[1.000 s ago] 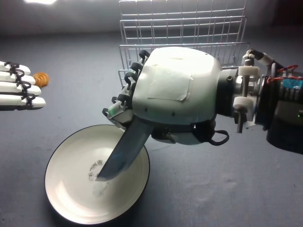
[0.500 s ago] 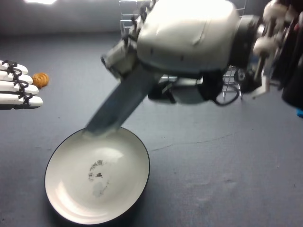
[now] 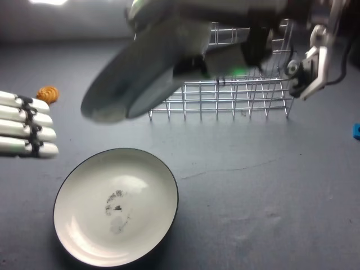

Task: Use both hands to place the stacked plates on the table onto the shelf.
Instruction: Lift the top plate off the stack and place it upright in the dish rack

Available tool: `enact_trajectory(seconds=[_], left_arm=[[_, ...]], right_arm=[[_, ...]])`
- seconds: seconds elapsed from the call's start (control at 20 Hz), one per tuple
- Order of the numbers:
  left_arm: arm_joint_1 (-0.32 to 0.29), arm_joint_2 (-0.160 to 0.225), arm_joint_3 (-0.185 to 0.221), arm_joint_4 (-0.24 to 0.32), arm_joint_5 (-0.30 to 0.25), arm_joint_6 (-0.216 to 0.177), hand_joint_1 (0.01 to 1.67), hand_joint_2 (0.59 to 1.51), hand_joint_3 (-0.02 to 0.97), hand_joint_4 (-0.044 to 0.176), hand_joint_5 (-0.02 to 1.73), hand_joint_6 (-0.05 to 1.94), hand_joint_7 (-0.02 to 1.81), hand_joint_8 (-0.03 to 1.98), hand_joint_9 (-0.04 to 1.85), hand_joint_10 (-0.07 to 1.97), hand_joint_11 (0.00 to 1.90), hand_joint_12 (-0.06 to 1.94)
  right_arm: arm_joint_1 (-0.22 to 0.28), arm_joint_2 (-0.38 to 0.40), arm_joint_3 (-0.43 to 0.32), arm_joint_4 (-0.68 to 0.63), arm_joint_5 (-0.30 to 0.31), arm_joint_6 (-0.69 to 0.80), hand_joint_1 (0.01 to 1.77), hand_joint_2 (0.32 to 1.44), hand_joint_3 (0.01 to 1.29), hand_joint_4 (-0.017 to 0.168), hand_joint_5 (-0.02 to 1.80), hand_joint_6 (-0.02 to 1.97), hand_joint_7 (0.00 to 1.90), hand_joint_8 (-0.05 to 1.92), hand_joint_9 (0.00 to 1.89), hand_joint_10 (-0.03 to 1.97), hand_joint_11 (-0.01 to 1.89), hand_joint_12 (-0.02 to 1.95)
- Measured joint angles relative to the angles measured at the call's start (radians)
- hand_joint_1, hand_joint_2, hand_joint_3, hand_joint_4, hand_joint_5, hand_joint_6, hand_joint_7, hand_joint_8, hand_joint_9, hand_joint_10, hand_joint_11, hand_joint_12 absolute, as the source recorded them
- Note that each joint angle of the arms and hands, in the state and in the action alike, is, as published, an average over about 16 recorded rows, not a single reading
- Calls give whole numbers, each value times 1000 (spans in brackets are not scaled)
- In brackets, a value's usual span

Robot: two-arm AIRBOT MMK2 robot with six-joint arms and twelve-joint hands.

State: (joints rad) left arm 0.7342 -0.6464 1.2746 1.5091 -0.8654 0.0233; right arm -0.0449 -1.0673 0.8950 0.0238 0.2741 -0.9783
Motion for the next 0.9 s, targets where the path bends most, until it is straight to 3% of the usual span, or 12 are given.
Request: enact_trajectory(seconds=[0.4,0.65,0.9], left_arm=[[-4,-17,-43,36,-91,3,21,1216,15,-1,51,17,54,20,35,5,27,39],[2,-33,-81,50,-75,4,21,1217,16,-1,50,17,50,19,36,5,23,38],[25,-47,-115,61,-24,5,22,1219,16,-1,50,17,57,19,44,5,26,64]], right_arm=[[56,-10,79,183,-67,47,1302,1041,10,-7,766,1202,886,1156,945,1147,872,1373],[67,-28,139,283,-92,50,1306,1043,10,-6,759,1232,886,1184,941,1064,851,1394],[65,-50,199,360,-110,50,1290,1059,10,-4,742,1270,874,1210,934,1009,835,1405]])
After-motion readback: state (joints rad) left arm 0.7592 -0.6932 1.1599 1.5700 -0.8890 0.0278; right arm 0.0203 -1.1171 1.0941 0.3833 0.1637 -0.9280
